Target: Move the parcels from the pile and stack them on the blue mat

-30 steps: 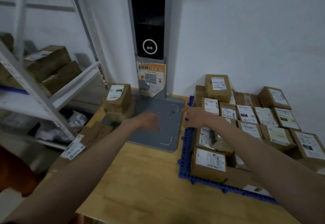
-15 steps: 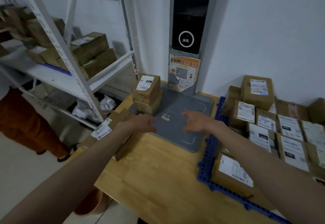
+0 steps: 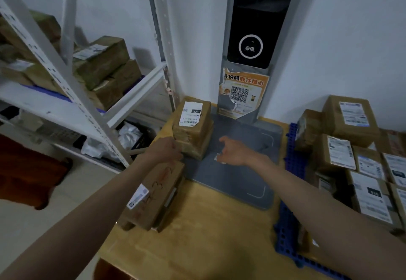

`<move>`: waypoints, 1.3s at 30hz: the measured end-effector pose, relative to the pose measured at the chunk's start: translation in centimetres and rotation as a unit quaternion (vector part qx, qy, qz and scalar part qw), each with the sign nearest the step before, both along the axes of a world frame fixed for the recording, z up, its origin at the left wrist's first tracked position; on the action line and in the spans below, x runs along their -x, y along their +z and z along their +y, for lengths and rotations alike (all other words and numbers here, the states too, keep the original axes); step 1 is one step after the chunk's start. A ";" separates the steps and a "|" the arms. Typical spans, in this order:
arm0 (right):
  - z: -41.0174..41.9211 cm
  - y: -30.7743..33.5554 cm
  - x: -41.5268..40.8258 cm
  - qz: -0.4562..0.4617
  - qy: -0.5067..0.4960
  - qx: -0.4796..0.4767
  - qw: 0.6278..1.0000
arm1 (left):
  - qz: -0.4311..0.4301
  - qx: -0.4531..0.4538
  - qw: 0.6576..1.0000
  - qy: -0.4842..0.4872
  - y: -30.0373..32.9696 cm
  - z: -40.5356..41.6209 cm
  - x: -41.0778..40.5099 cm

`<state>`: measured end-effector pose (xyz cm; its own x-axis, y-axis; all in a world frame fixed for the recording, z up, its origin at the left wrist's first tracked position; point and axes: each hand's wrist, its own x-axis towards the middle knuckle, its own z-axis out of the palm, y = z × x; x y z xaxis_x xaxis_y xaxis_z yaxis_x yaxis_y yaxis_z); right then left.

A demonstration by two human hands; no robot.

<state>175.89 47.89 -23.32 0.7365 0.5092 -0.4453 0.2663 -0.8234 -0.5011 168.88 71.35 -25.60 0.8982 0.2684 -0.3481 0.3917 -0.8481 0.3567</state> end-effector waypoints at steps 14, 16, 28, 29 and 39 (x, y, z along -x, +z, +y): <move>8.7 -3.6 -4.9 0.054 -0.130 -0.110 0.984 | -0.028 0.112 0.993 -0.025 -3.8 7.0 -10.7; 9.6 -4.0 -5.4 0.057 -0.131 -0.114 0.983 | -0.022 0.130 0.991 -0.012 -4.3 6.9 -11.6; 12.1 -5.6 -6.5 0.034 -0.166 -0.160 0.972 | -0.031 0.131 0.990 -0.044 -4.8 7.0 -12.6; 12.0 -5.6 -6.4 0.033 -0.171 -0.160 0.972 | -0.031 0.132 0.990 -0.041 -4.7 7.0 -12.6; 8.9 -3.9 -4.4 0.003 -0.197 -0.185 0.963 | -0.068 0.126 0.986 -0.084 -1.1 4.5 -11.4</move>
